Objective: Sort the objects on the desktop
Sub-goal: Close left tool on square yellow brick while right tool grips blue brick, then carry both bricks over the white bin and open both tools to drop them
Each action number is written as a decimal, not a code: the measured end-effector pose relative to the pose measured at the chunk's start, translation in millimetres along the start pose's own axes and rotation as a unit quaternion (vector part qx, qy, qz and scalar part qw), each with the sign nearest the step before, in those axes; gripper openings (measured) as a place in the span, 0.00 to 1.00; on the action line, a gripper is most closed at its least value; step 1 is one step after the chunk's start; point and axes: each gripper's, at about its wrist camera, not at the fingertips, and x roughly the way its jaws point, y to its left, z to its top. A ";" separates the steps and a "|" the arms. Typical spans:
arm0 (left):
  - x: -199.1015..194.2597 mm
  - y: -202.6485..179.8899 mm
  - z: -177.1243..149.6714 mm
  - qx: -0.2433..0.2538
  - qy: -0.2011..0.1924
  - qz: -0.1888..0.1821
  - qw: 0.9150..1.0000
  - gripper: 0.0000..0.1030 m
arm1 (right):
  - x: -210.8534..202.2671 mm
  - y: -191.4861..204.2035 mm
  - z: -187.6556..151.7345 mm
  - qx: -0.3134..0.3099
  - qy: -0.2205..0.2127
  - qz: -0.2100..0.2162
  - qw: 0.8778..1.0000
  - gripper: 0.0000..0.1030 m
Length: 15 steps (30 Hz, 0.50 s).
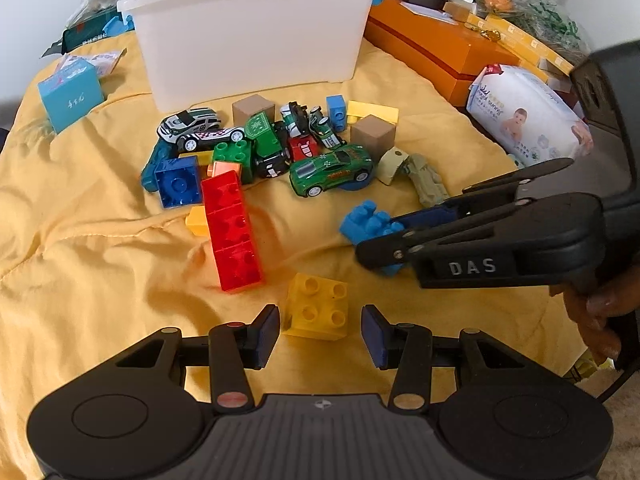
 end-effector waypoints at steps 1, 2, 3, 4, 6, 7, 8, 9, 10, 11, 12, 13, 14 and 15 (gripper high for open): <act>0.4 0.2 -0.4 0.001 -0.001 0.001 1.000 0.48 | -0.5 -0.3 0.1 -0.008 0.001 -0.001 1.000 0.26; 0.5 0.1 -0.5 0.002 -0.003 0.001 1.000 0.47 | -1.2 0.3 0.4 -0.013 0.003 -0.002 1.000 0.26; 0.5 -0.3 -0.3 0.005 -0.004 -0.001 1.000 0.45 | -3.0 1.7 0.7 -0.020 0.005 -0.005 1.000 0.26; 0.1 -0.9 0.0 0.008 -0.006 -0.004 1.000 0.40 | -7.2 4.8 1.2 -0.034 0.005 -0.012 0.999 0.26; 0.0 -1.7 1.0 0.016 -0.007 -0.006 1.000 0.38 | -17.1 13.8 0.6 -0.075 -0.005 -0.037 0.996 0.26; 0.5 -1.7 0.9 0.018 -0.007 -0.006 1.000 0.38 | -19.3 17.1 -0.2 -0.093 -0.009 -0.049 0.994 0.26; 1.7 -1.4 0.9 0.020 -0.005 -0.007 1.000 0.37 | -18.4 18.7 -0.9 -0.102 -0.008 -0.054 0.993 0.26; 2.6 -0.9 0.7 0.021 -0.003 -0.009 1.000 0.37 | -16.2 16.8 -1.6 -0.098 -0.003 -0.051 0.994 0.26; 2.7 -0.8 0.8 0.022 -0.003 -0.011 1.000 0.37 | -11.1 12.4 -2.7 -0.083 0.009 -0.041 0.996 0.26; 2.4 -0.7 1.2 0.026 -0.002 -0.012 1.000 0.37 | -6.7 10.3 -3.7 -0.073 0.020 -0.038 0.996 0.26; 1.9 -0.5 1.9 0.030 -0.002 -0.013 0.999 0.37 | -5.8 9.1 -5.6 -0.071 0.014 -0.038 0.997 0.26; 0.8 0.1 3.0 0.032 -0.002 -0.013 0.999 0.37 | -5.9 10.1 -6.6 -0.077 0.014 -0.039 0.996 0.26; -1.2 0.9 4.7 0.032 -0.005 -0.015 0.999 0.37 | -6.4 11.2 -6.6 -0.080 0.014 -0.041 0.996 0.26; -4.5 2.4 7.5 0.030 -0.009 -0.020 0.999 0.37 | -7.8 11.2 -5.9 -0.076 0.014 -0.040 0.996 0.26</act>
